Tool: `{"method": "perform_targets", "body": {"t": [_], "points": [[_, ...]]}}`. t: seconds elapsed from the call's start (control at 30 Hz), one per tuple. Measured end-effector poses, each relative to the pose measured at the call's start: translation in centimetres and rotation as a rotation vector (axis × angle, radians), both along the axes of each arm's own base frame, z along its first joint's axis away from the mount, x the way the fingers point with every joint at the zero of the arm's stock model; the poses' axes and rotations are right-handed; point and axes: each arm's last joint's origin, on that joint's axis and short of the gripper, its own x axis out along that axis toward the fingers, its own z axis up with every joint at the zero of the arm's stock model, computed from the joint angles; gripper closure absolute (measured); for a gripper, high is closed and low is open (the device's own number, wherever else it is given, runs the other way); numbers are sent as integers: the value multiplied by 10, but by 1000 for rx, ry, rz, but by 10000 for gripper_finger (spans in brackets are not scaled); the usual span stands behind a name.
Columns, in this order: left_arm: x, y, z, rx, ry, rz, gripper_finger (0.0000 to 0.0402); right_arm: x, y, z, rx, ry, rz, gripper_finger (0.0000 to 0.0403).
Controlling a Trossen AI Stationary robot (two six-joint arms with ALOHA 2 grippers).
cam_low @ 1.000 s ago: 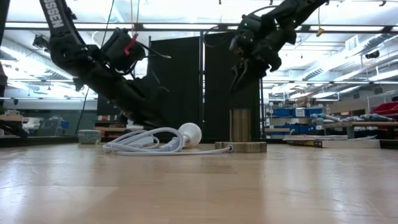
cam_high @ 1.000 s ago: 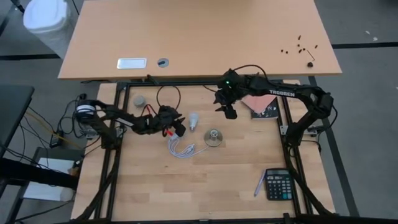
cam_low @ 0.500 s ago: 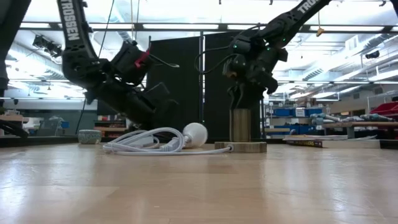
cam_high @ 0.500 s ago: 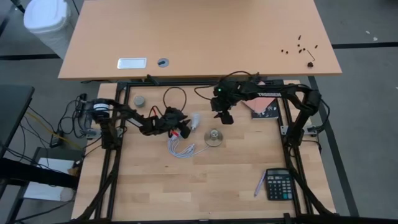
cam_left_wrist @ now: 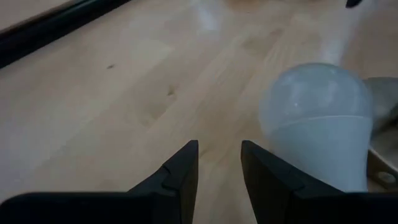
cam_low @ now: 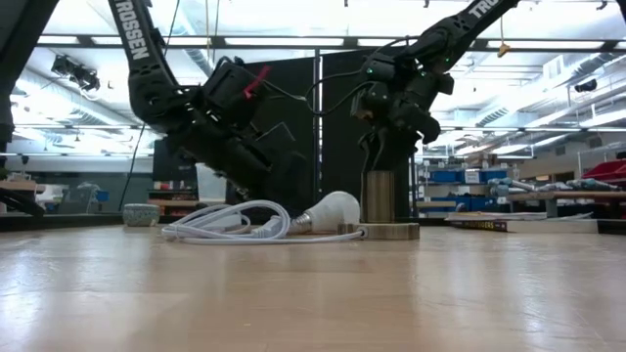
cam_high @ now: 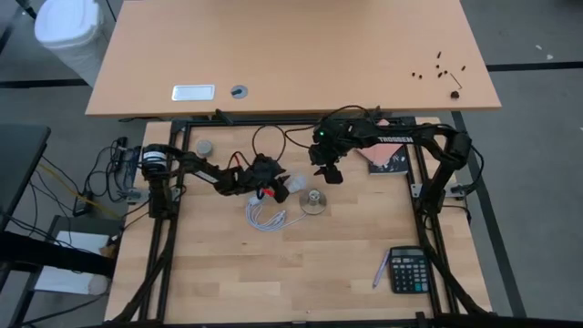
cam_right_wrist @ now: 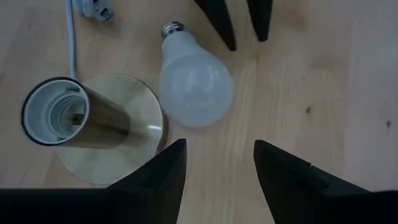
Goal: Screw lightbulb
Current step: Insert the lightbulb into the lamp
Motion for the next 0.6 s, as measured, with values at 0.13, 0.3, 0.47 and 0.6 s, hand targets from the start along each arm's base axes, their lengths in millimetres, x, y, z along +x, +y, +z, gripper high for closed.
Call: {"method": "perform_targets", "body": {"t": [0.13, 0.3, 0.47, 0.6], "points": [[2, -1, 7, -35, 18, -47, 276, -1, 0, 1, 3, -1, -2, 205], [-6, -7, 32, -67, 29, -86, 282, -1, -1, 3, -1, -8, -5, 206], [-11, -25, 47, -66, 57, -145, 290, -1, -2, 3, -6, -15, -5, 206], [-9, -42, 38, -66, 101, -180, 291, 0, -2, 4, -10, -24, -6, 206]]}}
